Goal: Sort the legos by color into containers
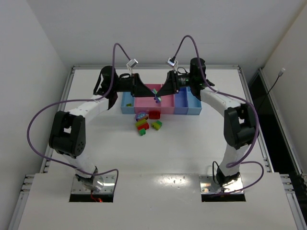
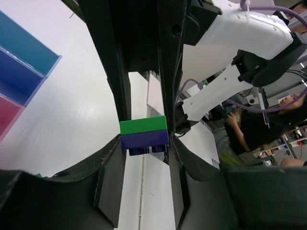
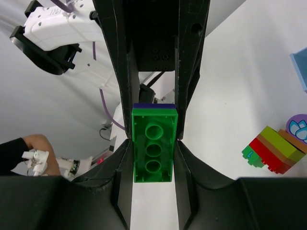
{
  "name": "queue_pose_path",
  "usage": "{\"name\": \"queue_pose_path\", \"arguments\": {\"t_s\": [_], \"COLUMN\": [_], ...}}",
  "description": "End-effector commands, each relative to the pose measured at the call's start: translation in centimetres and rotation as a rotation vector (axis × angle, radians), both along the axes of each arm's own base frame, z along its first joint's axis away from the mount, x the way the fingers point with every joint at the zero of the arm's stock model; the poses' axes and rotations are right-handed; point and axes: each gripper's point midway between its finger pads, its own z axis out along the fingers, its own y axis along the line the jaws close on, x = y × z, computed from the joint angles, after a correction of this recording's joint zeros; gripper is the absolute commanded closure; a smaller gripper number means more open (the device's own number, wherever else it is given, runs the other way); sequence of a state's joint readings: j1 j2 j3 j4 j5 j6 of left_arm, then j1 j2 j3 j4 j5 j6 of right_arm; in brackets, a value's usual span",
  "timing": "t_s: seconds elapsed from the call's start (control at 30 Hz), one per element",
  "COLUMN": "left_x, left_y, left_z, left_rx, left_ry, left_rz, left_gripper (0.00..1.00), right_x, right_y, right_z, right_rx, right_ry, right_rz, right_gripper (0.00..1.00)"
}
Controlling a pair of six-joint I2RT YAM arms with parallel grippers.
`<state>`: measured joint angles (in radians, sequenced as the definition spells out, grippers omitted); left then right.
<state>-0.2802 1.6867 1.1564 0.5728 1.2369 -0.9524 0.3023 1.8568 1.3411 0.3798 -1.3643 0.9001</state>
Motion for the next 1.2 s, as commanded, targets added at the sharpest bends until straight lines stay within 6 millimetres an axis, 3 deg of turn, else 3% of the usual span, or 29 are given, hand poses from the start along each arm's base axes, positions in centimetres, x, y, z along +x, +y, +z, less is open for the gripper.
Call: {"name": "queue_pose_path", "arguments": {"t_s": [0.0,0.57,0.77,0.87,0.93,0.97,1.03,1.07,1.17], "left_x": [-1.6,-1.9,-2.0,-1.8,-1.0,-1.1,-0.6,0.8,2.3], "left_y": [-0.2,0.1,0.1,0.3,0.7,1.1,1.7,2.5,3.6], "left_z": [-0.5,-2.6,-2.3,-2.7,-2.2,-2.7,-2.8,-2.6,-2.5], "left_rx": [0.015,0.063,0.065,0.103,0.153,0.194,0.247,0.311,0.408], "left_ry": [-0.046,-0.005,-0.02,-0.018,-0.137,-0.115,-0.204,-0.238,-0.3], "left_rz": [-0.039,-0.043,-0.044,-0.007,0.058,0.082,0.126,0.234,0.374], "left_gripper": [1.0,1.0,1.0,1.0,1.0,1.0,1.0,1.0,1.0], "right_x": [1.3,2.3,2.6,3.5,5.1,5.0,5.6,7.0,7.4], "right_y": [-0.9,-2.7,-3.0,-4.2,-5.5,-6.3,-7.6,-8.9,-11.3], "right_z": [2.2,2.8,3.1,3.3,2.5,1.0,0.6,-0.4,-2.9], "right_rx": [0.026,0.027,0.029,0.013,-0.023,-0.081,-0.149,-0.22,-0.362], "right_ry": [-0.097,-0.106,-0.115,-0.111,-0.154,-0.074,-0.116,-0.169,-0.149], "right_rz": [-0.059,-0.096,-0.105,-0.169,-0.264,-0.3,-0.381,-0.468,-0.591], "right_gripper": [1.0,1.0,1.0,1.0,1.0,1.0,1.0,1.0,1.0]}}
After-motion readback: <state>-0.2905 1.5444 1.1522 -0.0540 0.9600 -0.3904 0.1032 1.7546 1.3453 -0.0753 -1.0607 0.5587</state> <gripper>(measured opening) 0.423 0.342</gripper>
